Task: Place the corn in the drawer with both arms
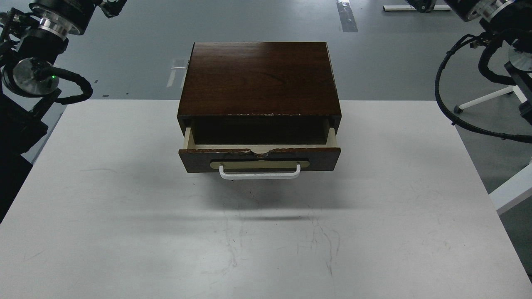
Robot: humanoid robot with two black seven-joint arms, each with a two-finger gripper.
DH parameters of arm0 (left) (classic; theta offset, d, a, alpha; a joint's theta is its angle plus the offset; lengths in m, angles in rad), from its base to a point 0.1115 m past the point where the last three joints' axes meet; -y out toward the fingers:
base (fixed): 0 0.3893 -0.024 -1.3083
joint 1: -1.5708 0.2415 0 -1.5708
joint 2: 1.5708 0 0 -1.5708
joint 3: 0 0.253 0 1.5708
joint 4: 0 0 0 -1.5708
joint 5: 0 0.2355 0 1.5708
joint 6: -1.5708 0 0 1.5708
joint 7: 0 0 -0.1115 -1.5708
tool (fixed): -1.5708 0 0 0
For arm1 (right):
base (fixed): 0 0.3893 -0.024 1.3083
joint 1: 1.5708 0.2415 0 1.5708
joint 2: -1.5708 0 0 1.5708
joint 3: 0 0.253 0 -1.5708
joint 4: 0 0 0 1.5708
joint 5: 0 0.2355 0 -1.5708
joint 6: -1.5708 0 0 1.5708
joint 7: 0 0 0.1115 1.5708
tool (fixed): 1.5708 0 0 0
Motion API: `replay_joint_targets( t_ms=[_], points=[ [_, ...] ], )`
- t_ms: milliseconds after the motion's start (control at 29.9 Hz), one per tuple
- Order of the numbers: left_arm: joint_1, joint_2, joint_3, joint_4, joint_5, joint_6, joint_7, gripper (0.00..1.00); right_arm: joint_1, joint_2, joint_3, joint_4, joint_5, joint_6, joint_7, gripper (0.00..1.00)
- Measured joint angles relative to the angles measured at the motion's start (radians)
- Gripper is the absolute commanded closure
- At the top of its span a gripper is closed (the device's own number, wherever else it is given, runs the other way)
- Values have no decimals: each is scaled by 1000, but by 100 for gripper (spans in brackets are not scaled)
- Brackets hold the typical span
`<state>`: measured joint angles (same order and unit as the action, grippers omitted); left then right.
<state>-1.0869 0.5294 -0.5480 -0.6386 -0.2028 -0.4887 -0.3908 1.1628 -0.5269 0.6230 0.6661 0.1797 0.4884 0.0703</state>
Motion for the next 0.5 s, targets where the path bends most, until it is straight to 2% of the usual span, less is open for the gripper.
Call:
replay_joint_targets(
  t_ms=[200, 501],
  points=[
    [26, -3, -18, 3, -52, 0, 7, 2, -32, -1, 5, -86, 79, 0, -2, 0],
    [80, -11, -20, 19, -61, 0, 7, 2, -127, 30, 11, -96, 256, 0, 9, 0]
  ],
)
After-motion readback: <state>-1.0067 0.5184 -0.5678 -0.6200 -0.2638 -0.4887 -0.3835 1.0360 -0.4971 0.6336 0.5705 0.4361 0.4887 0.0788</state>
